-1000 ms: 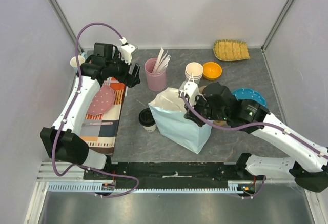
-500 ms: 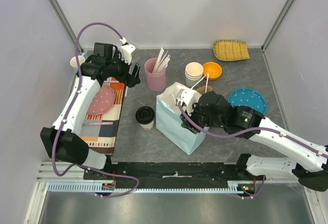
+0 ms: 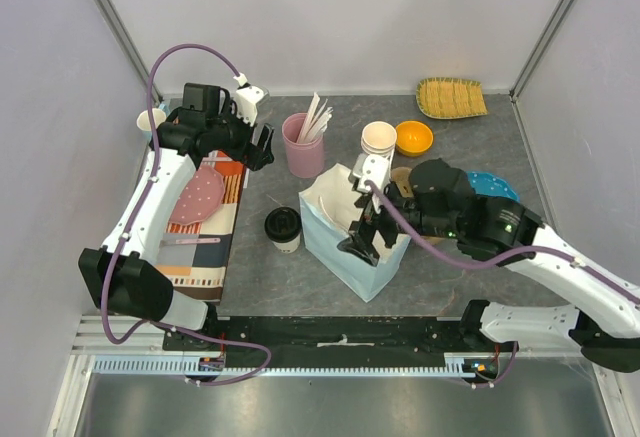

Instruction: Pack the takeout coffee

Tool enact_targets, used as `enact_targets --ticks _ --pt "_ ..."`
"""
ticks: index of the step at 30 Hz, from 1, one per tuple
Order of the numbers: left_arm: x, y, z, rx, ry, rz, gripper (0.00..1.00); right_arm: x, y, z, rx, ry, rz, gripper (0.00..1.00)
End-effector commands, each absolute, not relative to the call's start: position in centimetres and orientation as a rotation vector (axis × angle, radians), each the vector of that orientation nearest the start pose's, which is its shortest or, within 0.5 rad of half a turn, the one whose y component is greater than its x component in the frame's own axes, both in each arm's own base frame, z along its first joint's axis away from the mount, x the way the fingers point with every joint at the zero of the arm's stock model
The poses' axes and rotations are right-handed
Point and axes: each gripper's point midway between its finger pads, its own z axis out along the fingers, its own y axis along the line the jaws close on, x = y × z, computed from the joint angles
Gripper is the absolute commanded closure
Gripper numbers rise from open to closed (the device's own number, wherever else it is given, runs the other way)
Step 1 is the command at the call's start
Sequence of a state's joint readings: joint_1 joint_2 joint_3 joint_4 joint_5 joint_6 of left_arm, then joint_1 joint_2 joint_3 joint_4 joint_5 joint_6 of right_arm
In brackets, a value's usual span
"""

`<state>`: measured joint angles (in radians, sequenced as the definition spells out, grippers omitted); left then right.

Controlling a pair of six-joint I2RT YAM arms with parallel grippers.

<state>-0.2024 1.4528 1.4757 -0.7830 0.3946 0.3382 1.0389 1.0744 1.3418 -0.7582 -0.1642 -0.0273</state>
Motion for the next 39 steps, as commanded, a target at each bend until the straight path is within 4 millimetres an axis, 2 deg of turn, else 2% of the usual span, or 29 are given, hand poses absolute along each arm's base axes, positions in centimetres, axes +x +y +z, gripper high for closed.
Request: enact_targets --ticks 1,3,4,6,7,10,11,13,14,16,17,18,19,20,21,22,23,24,26,27,31,33,36,39 --pt "36.5 -12.9 26.1 0.803 2.098 -0.369 0.06 15.1 28.2 40.1 -0.995 1.573 0.780 0.02" --pt "36.6 -12.9 26.3 0.801 2.096 -0.367 0.06 16.9 27.4 42.1 -0.897 1.560 0.703 0.02" --pt "36.6 -13.0 26.3 0.802 2.098 -0.371 0.06 18.6 26.3 44.1 -0.790 1.557 0.619 0.02" --pt "36.7 -13.0 26.6 0.800 2.092 -0.372 0.06 20.2 25.3 45.5 -0.706 1.562 0.538 0.02" --pt "36.6 -13.1 26.5 0.801 2.096 -0.378 0.06 21.7 24.2 46.8 -0.617 1.566 0.452 0.02" --pt "36.6 -13.1 26.5 0.807 2.099 -0.380 0.06 24.7 21.4 47.5 -0.458 1.611 0.285 0.02" --pt "36.6 -13.0 26.5 0.810 2.101 -0.378 0.06 26.7 19.4 47.1 -0.396 1.643 0.224 0.02" --pt "36.5 -13.1 26.5 0.811 2.105 -0.381 0.06 28.8 17.7 45.5 -0.343 1.716 0.214 0.06" --pt "36.5 -13.0 26.5 0.809 2.112 -0.384 0.06 30.5 15.5 44.7 -0.304 1.747 0.195 0.10" --pt "36.4 -13.1 26.4 0.814 2.114 -0.389 0.06 32.3 13.5 41.7 -0.274 1.829 0.138 0.14" --pt "36.4 -13.1 26.4 0.815 2.116 -0.389 0.06 33.5 10.9 40.5 -0.220 1.868 0.124 0.20" --pt "36.4 -13.1 26.4 0.820 2.119 -0.390 0.06 34.1 9.8 39.1 -0.202 1.906 0.154 0.25" --pt "36.4 -13.1 26.3 0.822 2.120 -0.386 0.06 34.8 8.5 36.4 -0.159 1.976 0.185 0.29" --pt "36.3 -13.0 26.2 0.825 2.123 -0.385 0.06 35.5 5.4 35.0 -0.053 2.008 0.169 0.37" --pt "36.3 -13.1 25.9 0.830 2.131 -0.388 0.06 35.9 5.2 32.3 -0.043 2.047 0.212 0.38" --pt "36.4 -13.0 25.8 0.833 2.132 -0.385 0.06 36.0 4.5 31.2 0.007 2.059 0.235 0.37" --pt "36.4 -13.0 25.7 0.836 2.133 -0.385 0.06 36.3 2.5 29.8 0.075 2.078 0.224 0.36" --pt "36.5 -13.0 25.5 0.838 2.140 -0.384 0.06 36.3 1.7 26.9 0.104 2.125 0.233 0.37" --pt "36.7 -13.1 25.3 0.850 2.140 -0.388 0.06 36.2 -0.3 23.0 0.153 2.210 0.172 0.41" --pt "36.7 -13.1 25.4 0.854 2.138 -0.389 0.06 35.5 -0.5 20.0 0.152 2.298 0.160 0.42" --pt "37.0 -13.3 25.4 0.883 2.137 -0.394 0.06 34.2 2.0 16.7 0.077 2.395 0.329 0.41" --pt "37.2 -13.4 25.7 0.887 2.127 -0.393 0.07 33.3 2.0 14.4 0.082 2.484 0.331 0.43" --pt "37.3 -13.6 25.9 0.895 2.116 -0.408 0.07 32.2 1.8 12.4 0.020 2.573 0.292 0.44" --pt "37.5 -13.8 25.8 0.904 2.111 -0.417 0.07 32.4 2.7 11.9 -0.140 2.554 0.218 0.43"
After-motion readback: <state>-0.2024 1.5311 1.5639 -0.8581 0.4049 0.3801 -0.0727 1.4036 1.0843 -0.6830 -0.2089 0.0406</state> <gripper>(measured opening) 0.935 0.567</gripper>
